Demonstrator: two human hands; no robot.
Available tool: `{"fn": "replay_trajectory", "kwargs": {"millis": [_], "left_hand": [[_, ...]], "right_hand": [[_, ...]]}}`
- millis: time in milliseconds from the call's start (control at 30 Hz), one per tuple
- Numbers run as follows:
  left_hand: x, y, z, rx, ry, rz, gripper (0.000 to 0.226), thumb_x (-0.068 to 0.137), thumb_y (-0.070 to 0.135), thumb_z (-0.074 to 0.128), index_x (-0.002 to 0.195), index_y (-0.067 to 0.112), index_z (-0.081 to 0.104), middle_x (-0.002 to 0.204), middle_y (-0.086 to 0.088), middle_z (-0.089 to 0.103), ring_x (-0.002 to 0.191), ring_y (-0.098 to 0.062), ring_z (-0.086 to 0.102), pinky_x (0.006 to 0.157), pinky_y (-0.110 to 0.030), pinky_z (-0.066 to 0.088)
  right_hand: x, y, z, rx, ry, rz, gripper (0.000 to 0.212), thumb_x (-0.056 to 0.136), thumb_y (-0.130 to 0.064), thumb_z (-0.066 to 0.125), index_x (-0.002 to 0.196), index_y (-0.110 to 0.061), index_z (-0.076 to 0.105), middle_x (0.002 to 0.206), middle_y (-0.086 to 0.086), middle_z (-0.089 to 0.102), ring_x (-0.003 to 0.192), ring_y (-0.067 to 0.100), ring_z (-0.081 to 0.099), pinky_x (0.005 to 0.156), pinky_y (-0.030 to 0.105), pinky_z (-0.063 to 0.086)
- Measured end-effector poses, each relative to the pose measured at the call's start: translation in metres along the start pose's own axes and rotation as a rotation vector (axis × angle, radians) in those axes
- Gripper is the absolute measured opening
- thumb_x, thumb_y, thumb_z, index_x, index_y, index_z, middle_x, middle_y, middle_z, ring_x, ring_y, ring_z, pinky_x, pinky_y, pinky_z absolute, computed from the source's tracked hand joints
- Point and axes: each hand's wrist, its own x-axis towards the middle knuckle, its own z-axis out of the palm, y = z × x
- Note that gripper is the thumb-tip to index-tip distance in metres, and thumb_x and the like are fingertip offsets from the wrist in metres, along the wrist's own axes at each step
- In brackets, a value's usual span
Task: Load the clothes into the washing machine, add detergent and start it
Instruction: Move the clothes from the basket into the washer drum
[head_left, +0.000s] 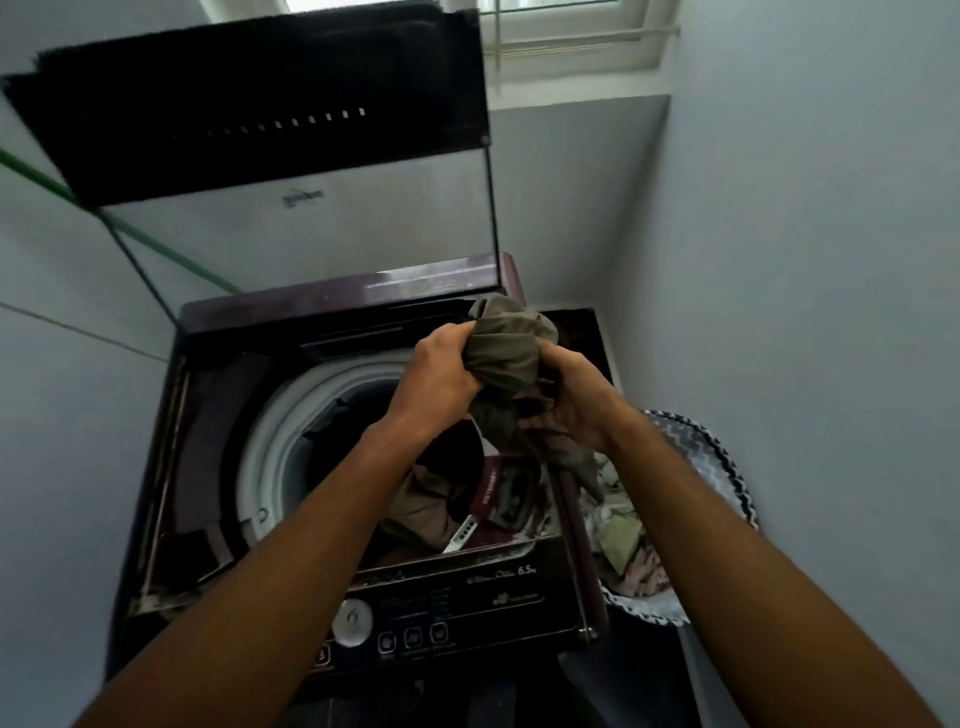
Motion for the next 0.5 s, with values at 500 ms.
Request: {"fn": "replay_trajectory", "kwargs": {"millis": [500], "left_hand": [[-0.049,-0.085,-0.089,0.271,0.163,-0.113,0.030,0.085,0.000,0.055,0.110,0.013,0.066,0.102,-0.005,0.060,0.091,-0.025,0.061,0.074,-0.038,0.052]], "right_hand": [[0.052,0.047,0.131,-0.032,-0.204,0.133,0.044,0.096,-0.043,0.048,0.130,-0.020,0.064,0.124,0.009,0.069,0.118,0.030,0.063,0.097,0.054,0.048]]}}
